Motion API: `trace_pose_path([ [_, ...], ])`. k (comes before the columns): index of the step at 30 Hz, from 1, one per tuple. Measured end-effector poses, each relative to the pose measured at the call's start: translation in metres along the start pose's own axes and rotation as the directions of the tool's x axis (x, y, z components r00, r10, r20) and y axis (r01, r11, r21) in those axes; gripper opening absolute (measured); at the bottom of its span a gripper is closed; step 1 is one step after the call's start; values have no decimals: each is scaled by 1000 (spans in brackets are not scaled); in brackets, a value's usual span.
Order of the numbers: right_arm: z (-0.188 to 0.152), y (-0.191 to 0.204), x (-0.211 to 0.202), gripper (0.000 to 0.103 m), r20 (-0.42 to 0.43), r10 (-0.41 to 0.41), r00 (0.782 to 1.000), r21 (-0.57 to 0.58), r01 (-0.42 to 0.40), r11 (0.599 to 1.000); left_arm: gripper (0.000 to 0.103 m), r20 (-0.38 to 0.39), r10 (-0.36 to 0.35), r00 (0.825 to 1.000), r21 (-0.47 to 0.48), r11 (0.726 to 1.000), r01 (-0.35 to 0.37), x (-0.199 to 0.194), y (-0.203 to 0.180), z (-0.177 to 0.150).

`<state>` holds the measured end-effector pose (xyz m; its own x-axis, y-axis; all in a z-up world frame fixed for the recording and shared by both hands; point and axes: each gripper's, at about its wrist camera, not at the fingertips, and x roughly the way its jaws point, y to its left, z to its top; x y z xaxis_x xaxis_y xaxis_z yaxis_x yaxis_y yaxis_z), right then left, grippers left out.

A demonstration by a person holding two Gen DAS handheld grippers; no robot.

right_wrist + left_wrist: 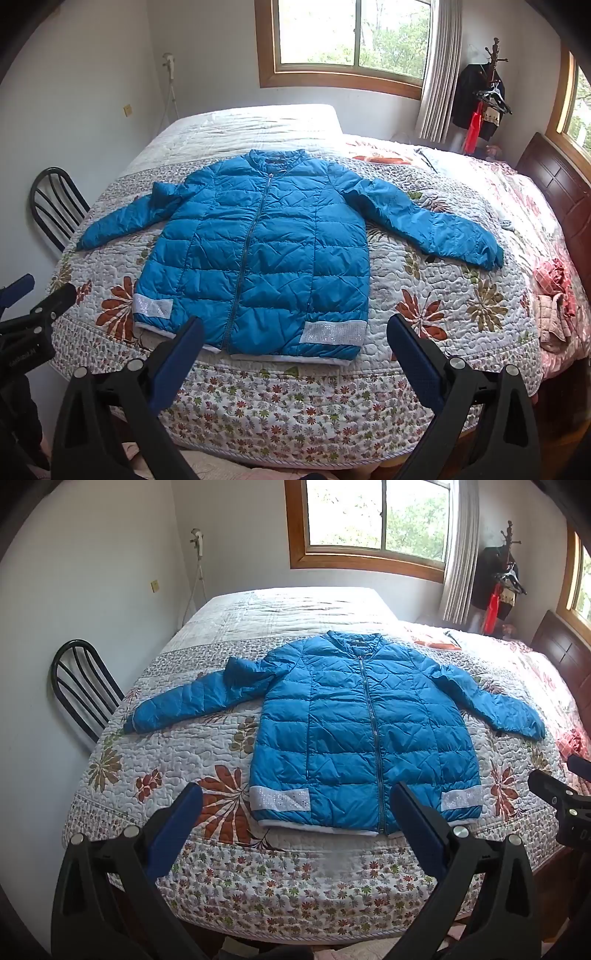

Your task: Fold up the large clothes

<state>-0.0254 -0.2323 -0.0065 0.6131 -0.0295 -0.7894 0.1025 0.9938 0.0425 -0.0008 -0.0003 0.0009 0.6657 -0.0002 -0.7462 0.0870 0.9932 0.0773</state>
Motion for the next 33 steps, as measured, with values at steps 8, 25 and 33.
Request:
trace_pose_path([
  [8, 0, 2, -1, 99, -1, 5, 1000, -1, -5, 1000, 100, -6, -11, 1000, -9, 1000, 11, -1, 1, 0],
  [25, 1, 0, 1, 99, -2, 7, 1000, 5, -7, 1000, 100, -2, -5, 1000, -6, 1000, 5, -1, 2, 0],
  [33, 1, 0, 1, 99, -3, 7, 1000, 4, -7, 1000, 100, -2, -4, 1000, -5, 1000, 4, -1, 2, 0],
])
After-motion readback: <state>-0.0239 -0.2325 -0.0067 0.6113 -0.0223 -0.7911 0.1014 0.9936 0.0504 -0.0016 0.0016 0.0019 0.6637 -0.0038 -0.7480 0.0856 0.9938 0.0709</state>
